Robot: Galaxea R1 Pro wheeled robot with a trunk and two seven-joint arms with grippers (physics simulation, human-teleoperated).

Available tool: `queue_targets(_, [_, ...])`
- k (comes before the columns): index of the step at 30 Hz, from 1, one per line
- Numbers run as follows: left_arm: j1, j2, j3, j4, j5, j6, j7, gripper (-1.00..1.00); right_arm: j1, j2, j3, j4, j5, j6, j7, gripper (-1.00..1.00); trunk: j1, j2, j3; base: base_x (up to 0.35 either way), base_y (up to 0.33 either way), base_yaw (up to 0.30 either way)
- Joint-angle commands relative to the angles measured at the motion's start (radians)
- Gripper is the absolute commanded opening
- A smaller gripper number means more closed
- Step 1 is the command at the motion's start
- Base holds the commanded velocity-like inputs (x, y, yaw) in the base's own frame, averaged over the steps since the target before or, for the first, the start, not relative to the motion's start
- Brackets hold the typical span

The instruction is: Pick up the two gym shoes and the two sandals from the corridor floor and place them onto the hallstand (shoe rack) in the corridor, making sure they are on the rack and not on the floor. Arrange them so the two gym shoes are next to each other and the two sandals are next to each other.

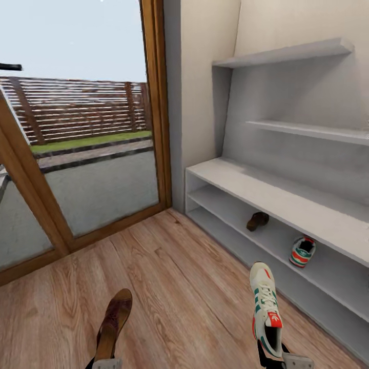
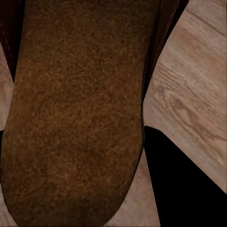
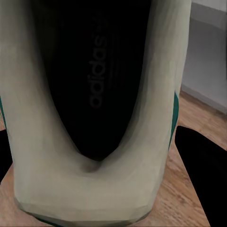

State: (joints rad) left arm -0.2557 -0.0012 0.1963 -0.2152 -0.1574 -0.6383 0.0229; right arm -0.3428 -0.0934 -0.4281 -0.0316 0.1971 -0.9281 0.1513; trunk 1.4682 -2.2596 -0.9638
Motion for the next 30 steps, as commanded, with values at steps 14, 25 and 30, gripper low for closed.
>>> queue_targets(14, [-0.001, 0.0, 0.006, 0.0, -0.013, -0.003, 0.003, -1.0, -0.001, 0.0, -0.009, 0.001, 0.007, -0.002, 0.004, -1.0, 0.0, 0.0, -0.001, 0.283, 0.229, -0.264])
queue_targets(25, [-0.001, 0.0, 0.006, 0.0, -0.013, -0.003, 0.003, -1.0, -0.001, 0.0, -0.009, 0.001, 0.007, -0.002, 0.004, -1.0, 0.0, 0.0, -0.001, 0.251, 0.255, -0.264])
queue_targets(30, [-0.001, 0.0, 0.006, 0.0, -0.013, -0.003, 0.003, -1.0, -0.001, 0.0, -0.009, 0.001, 0.007, -0.002, 0.004, -1.0, 0.0, 0.0, -0.001, 0.211, 0.281, -0.264])
